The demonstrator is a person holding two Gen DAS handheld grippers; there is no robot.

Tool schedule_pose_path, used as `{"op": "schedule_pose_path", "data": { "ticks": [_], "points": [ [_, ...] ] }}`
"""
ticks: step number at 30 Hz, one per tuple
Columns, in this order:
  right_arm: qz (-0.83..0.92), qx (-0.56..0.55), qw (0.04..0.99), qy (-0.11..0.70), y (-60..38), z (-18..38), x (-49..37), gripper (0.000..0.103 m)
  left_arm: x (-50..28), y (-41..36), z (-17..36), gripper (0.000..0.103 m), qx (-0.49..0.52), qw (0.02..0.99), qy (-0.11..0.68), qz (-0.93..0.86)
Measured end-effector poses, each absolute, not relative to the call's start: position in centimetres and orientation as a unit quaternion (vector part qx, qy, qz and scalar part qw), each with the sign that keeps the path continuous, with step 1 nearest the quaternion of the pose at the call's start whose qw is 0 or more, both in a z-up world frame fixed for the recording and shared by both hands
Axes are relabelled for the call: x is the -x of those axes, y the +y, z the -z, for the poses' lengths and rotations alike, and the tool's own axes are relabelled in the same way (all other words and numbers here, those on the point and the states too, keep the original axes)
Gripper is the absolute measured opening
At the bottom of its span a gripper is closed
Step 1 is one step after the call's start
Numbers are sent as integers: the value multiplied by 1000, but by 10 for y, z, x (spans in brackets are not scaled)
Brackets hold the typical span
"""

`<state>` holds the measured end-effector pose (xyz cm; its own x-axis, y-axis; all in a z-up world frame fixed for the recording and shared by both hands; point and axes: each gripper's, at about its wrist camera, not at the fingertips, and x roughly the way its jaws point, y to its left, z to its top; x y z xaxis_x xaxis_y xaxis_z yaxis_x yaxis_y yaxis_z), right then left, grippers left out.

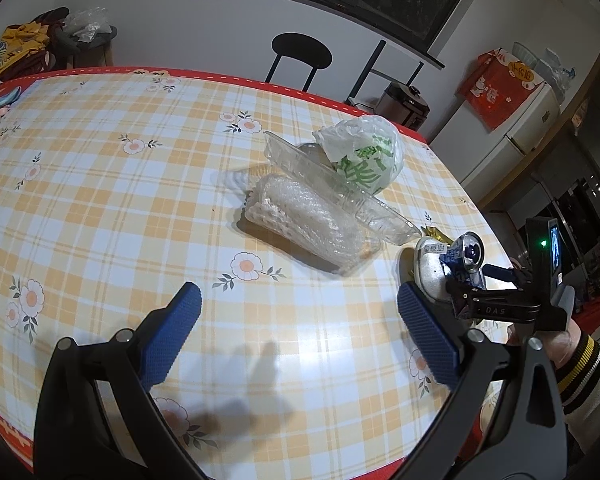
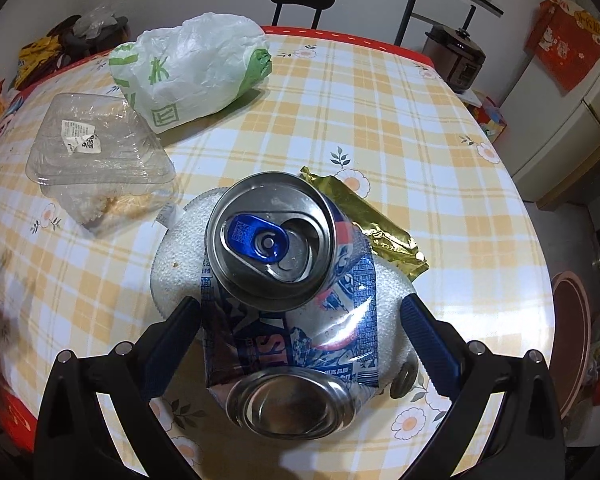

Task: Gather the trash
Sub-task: 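Close the right tool on the crushed blue can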

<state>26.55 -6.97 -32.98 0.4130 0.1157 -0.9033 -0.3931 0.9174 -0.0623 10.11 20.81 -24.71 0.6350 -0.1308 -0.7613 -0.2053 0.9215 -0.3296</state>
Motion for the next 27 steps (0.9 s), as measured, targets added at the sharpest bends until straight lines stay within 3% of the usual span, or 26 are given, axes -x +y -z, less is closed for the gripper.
{"op": "schedule_pose_path", "data": {
  "ticks": [19, 25, 27],
  "points": [
    [-175, 60, 825, 534, -90, 331, -269, 90, -98, 201, 245, 97, 193, 882, 430, -18],
    [-188, 29, 820, 540, -100, 319, -266, 44, -98, 198, 242, 97, 191, 883, 428, -16],
    [-191, 30, 821, 538, -101, 315, -261, 39, -98, 196, 241, 97, 190, 884, 427, -14]
  ]
}}
